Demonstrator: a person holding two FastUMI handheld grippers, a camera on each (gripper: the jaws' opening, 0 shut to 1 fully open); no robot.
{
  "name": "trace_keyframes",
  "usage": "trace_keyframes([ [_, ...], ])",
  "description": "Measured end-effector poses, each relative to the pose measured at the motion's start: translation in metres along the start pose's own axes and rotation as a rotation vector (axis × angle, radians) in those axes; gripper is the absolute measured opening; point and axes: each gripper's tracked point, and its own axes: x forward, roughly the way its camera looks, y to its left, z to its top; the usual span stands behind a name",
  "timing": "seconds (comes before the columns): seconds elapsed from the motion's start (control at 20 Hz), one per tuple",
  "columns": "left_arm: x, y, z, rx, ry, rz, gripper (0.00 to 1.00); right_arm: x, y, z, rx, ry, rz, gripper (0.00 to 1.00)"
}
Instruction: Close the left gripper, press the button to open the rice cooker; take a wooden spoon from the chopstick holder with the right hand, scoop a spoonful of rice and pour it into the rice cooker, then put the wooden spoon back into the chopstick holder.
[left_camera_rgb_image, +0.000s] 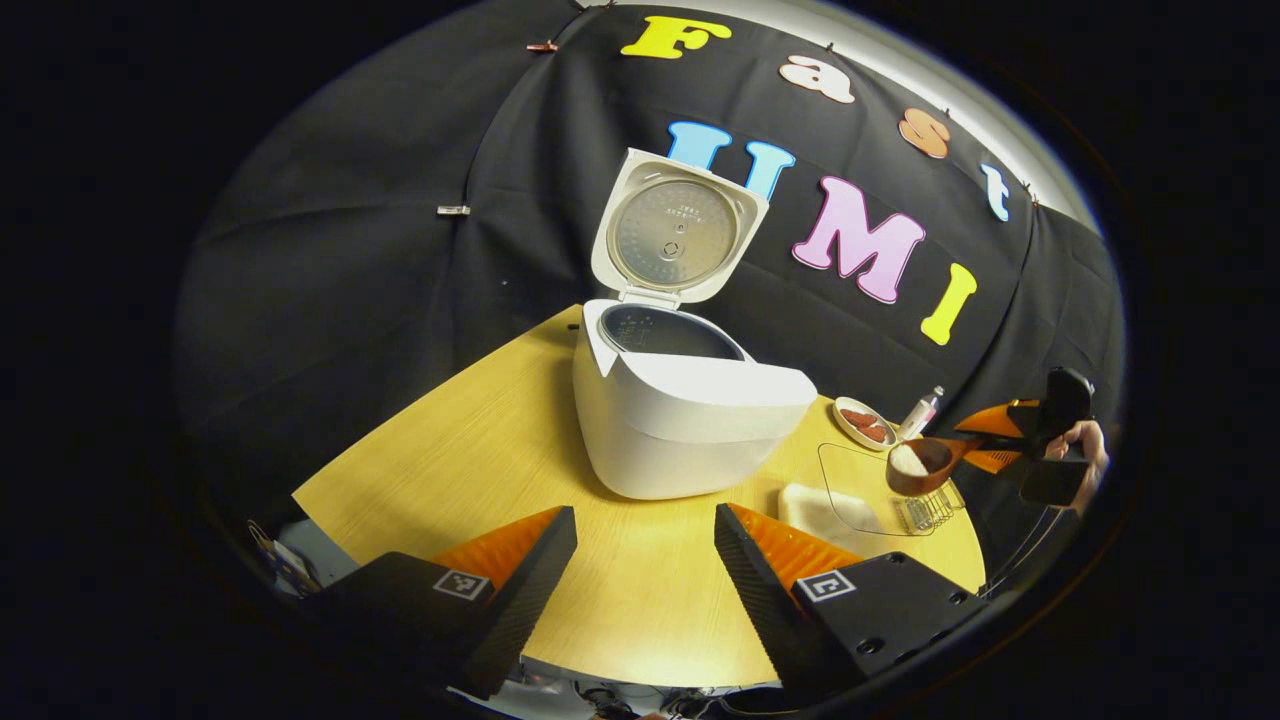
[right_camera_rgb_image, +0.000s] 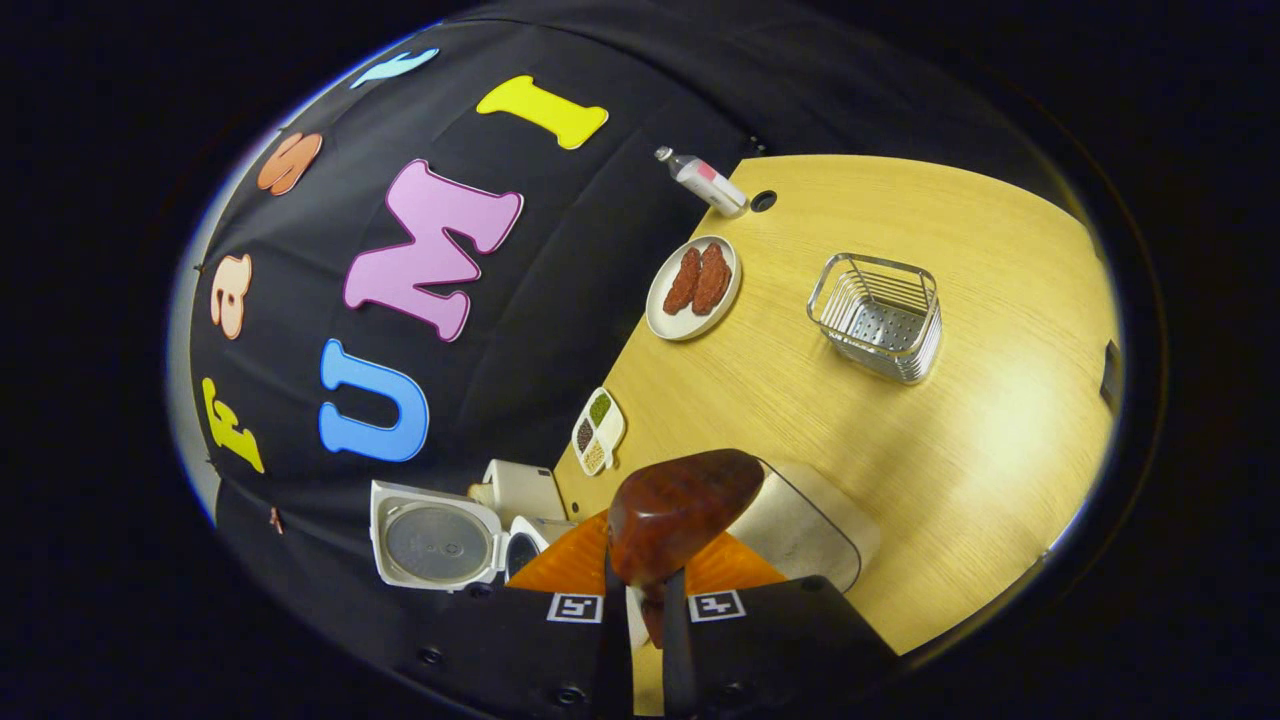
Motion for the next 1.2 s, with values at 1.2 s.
trace_keyframes([
  [1.2,0.02,0.055,0.018,-0.089,0.004,0.082,0.96,0.098,0.224,-0.111,0.012,0.185,0.234,0.16],
])
